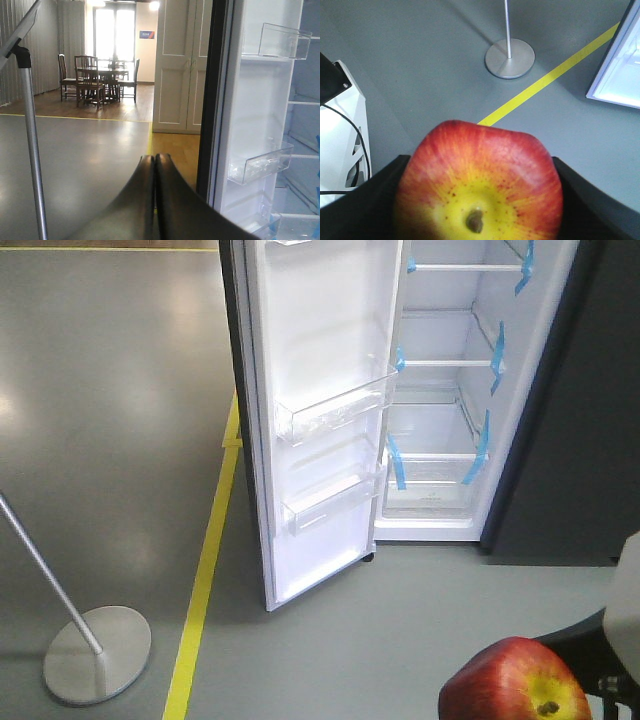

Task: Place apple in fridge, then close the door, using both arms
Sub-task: 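Drive the base toward the open white refrigerator, then approach the refrigerator door bins and stop in front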

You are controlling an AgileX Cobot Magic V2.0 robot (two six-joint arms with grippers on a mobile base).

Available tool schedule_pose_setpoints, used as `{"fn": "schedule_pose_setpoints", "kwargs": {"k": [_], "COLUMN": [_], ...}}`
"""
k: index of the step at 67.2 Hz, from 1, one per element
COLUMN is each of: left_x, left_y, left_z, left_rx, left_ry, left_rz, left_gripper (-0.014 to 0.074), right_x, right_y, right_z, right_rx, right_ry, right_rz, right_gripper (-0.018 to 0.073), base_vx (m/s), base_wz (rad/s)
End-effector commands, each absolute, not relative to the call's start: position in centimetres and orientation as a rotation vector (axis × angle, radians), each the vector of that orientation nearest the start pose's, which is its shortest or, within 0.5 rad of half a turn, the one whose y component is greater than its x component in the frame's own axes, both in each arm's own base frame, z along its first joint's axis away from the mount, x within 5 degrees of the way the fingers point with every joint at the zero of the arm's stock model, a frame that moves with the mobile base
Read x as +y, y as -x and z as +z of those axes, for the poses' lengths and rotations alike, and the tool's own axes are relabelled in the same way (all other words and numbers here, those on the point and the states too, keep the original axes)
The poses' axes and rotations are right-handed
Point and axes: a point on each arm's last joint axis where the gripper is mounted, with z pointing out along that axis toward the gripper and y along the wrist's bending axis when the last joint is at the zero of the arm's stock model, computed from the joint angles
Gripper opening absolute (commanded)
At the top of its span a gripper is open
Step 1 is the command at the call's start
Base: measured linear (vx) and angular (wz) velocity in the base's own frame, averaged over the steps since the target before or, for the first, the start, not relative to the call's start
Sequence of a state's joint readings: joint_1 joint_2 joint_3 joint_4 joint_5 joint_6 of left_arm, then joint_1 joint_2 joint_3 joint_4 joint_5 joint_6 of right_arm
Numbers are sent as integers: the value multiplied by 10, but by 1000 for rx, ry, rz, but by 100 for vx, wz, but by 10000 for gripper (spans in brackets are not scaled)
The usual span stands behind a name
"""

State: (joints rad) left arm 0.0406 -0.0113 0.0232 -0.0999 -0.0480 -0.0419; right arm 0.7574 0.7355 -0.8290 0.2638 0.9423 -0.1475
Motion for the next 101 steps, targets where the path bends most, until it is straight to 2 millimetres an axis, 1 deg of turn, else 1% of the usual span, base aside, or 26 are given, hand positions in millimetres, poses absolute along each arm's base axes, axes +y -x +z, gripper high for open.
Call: {"fn": "schedule_pose_setpoints", "kwargs": {"k": [1,101], "left_x": [3,3], "left_y": [-53,-53], "left_z": [222,222], "left_rx": [1343,1343], "left_ry": [141,141], "left_rz": [-88,-88], "left_gripper": [-6,-6], "right_x": [101,101], "right_y": [-79,-79], "right_z": [361,361], "right_rx": [2087,2086], "right_ry": [935,934], "right_rz": [651,652], "right_gripper": [115,115], "base_vx": [14,12], "base_wz": [3,2]}}
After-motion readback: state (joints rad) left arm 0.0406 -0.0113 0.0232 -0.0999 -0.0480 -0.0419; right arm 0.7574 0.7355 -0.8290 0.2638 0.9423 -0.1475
